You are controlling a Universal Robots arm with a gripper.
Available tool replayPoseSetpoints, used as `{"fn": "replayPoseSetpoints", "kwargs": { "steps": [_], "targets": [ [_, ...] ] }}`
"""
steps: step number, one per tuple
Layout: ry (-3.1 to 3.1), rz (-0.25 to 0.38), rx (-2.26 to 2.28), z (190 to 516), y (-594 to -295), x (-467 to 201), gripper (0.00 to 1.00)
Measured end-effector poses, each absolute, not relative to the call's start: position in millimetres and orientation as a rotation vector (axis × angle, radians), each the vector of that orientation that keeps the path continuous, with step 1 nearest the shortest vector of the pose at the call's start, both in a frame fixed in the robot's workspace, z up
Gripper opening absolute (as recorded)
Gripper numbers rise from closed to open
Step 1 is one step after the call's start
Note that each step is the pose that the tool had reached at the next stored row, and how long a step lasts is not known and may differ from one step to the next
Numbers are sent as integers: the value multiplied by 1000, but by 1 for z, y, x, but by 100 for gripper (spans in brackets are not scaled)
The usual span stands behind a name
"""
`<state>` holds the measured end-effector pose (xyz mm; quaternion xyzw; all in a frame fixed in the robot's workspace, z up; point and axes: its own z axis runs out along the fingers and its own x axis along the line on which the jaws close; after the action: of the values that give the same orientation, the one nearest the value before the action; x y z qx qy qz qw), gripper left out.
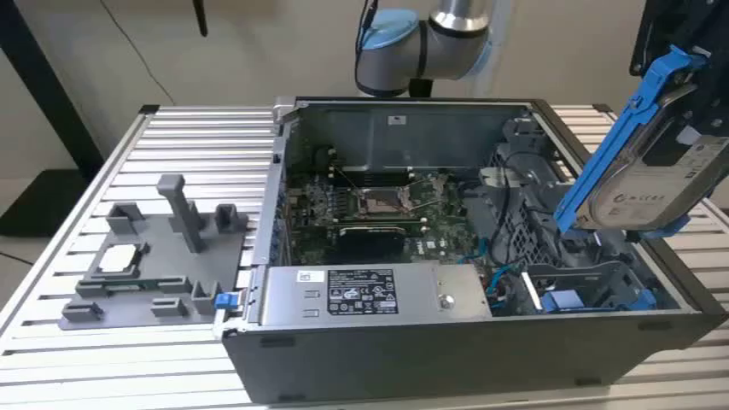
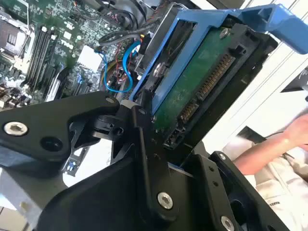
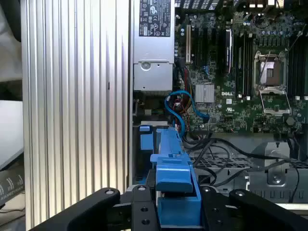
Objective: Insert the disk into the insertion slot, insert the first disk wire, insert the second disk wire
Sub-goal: 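Insert the disk into the insertion slot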
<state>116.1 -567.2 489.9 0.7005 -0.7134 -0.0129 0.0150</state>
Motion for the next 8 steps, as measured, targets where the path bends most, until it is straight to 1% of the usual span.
{"fn": "replayPoseSetpoints", "kwargs": {
  "steps": [8],
  "targets": [
    [-2220,-40,2180,489,-567,116,0]
  ]
}}
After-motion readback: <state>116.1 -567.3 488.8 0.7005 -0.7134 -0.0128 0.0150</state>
